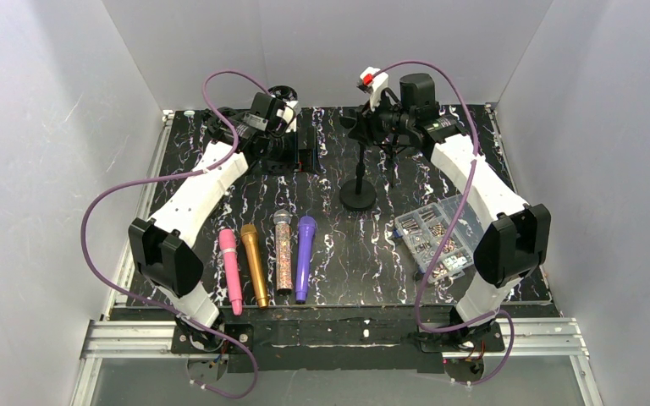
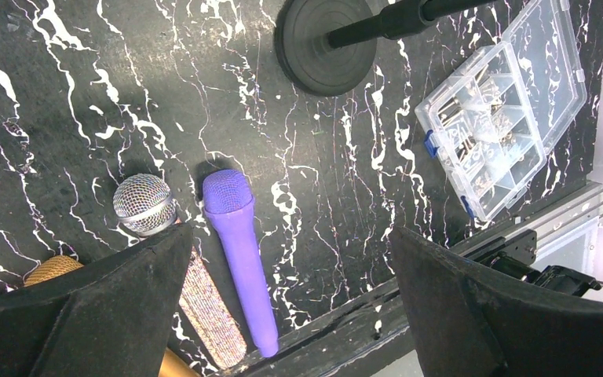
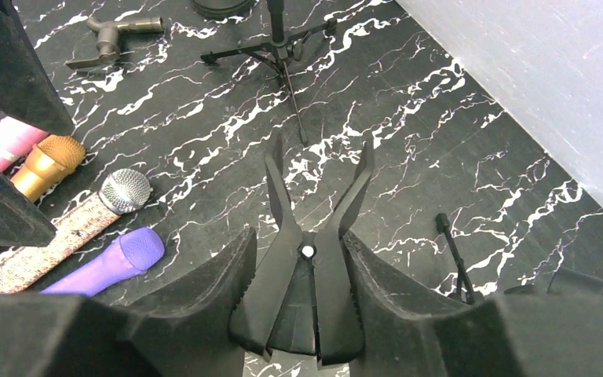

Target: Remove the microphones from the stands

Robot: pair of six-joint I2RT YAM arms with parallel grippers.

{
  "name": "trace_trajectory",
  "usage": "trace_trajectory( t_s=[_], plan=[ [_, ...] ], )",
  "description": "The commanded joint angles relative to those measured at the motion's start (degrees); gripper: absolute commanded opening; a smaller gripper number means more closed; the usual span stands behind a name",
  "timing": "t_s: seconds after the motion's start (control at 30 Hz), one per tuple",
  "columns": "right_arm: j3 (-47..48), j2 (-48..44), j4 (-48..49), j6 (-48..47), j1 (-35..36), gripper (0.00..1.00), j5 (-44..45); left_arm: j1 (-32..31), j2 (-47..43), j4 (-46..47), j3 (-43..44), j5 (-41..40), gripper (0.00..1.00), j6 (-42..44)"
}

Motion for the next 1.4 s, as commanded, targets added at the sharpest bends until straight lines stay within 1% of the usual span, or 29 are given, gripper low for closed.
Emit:
trace_trajectory(
  t_s=[0.0, 0.1, 0.13, 0.17, 0.2, 0.6, 0.87, 1.37],
  plan=[
    [-0.1, 0.0, 1.6, -0.9, 0.2, 0.38, 0.1, 0.5, -2.8, -3.0, -0.7, 1.5, 0.98, -0.5],
    [-0.4, 0.2, 1.3, -1.1, 0.2, 0.22, 0.2, 0.6, -2.9, -3.0, -1.0, 1.7, 0.98, -0.6],
    [-0.5, 0.2, 1.1, -1.2, 0.2, 0.16, 0.3, 0.6, -3.0, -3.1, -1.0, 1.7, 0.98, -0.6],
    [-0.6, 0.2, 1.1, -1.2, 0.2, 0.08, 0.4, 0.6, -3.1, -3.1, -1.0, 1.7, 0.98, -0.7],
    [-0.7, 0.1, 1.2, -1.3, 0.3, 0.02, 0.6, 0.6, -3.1, -3.1, -1.0, 1.7, 0.98, -0.6],
    [-3.8, 0.3, 1.0, -3.3, 0.3, 0.01, 2.1, 0.8, -3.4, -3.1, -1.2, 2.0, 0.98, -0.9],
    [-8.3, 0.3, 3.1, -3.7, 0.3, 0.01, 2.7, 0.9, -3.3, -3.3, -1.3, 2.5, 0.98, -1.2],
    [-13.3, 1.6, 6.8, -3.1, 0.3, 0.01, 2.4, 1.2, -3.2, -3.3, -1.8, 2.6, 0.98, -1.4]
  ],
)
